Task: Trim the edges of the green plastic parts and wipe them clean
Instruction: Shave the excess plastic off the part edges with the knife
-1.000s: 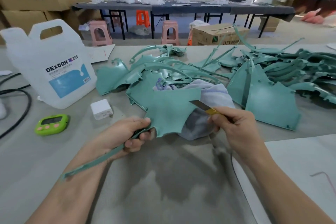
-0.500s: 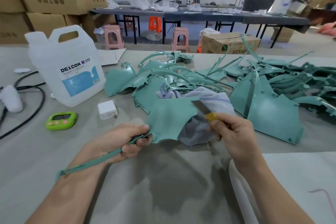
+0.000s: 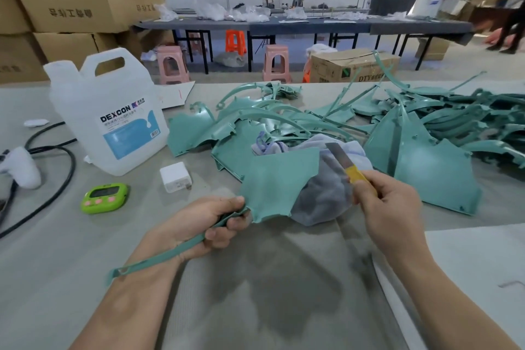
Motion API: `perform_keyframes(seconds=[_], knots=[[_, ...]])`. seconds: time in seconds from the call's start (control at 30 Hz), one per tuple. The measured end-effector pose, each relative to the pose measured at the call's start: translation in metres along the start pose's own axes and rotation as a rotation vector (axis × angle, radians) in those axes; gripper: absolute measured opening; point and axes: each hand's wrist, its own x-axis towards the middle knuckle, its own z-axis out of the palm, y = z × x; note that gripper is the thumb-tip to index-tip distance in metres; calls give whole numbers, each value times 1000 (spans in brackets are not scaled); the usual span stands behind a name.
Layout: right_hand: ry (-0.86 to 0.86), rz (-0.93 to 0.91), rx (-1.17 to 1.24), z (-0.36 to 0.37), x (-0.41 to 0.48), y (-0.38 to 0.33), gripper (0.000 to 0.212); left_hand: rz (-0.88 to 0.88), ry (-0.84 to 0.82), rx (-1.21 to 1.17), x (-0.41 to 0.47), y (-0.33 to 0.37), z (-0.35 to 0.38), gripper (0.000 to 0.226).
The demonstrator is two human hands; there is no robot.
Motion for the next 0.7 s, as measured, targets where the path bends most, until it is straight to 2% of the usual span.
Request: perform_keyframes(seconds=[0.1,0.23,0.37,0.53,0.7], knots=[[1,-75,20,-1,-4,-8,16,0,50,-48,3,-2,2,24],[-109,-145,-55,12,-13,-16,35,-16,55,-63,4,-1,1,26],[-131,-131,-66,14,-14,-11,37,-26,60,-112,5,2,3,25],[-202,-105,-30,18,-18,-10,28,-23,73,-164,3,3,4,24],[-263,-82,43,11,-15,-18,47,-12,69,-163,-1,1,4,27]])
